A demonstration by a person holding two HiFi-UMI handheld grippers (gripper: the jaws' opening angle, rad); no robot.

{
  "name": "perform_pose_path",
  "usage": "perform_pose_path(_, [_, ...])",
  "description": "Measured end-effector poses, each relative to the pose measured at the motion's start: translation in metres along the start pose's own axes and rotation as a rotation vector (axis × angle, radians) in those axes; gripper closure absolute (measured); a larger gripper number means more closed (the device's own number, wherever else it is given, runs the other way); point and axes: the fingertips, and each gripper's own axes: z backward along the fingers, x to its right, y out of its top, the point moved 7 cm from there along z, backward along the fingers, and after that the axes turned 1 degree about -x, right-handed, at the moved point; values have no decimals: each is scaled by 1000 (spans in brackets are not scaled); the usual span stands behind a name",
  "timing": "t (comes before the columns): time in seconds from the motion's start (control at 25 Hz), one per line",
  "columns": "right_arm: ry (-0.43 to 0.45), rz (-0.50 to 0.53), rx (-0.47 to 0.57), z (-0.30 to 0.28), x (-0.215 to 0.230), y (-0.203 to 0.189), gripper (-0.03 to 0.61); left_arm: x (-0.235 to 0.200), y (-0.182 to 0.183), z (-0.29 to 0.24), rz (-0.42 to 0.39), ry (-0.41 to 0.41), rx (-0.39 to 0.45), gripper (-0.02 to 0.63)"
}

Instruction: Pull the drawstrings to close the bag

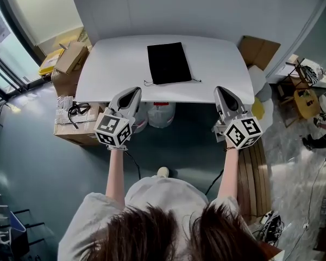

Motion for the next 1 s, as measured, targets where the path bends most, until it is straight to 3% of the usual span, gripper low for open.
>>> perform_pose_path(0.4, [-30, -11, -25, -31, 10, -9, 566, -24, -9, -28, 12, -39, -15, 620])
perform_pose_path(1.0, [12, -35, -25, -75, 30, -14, 568, -49, -16, -41, 21, 14, -29, 620])
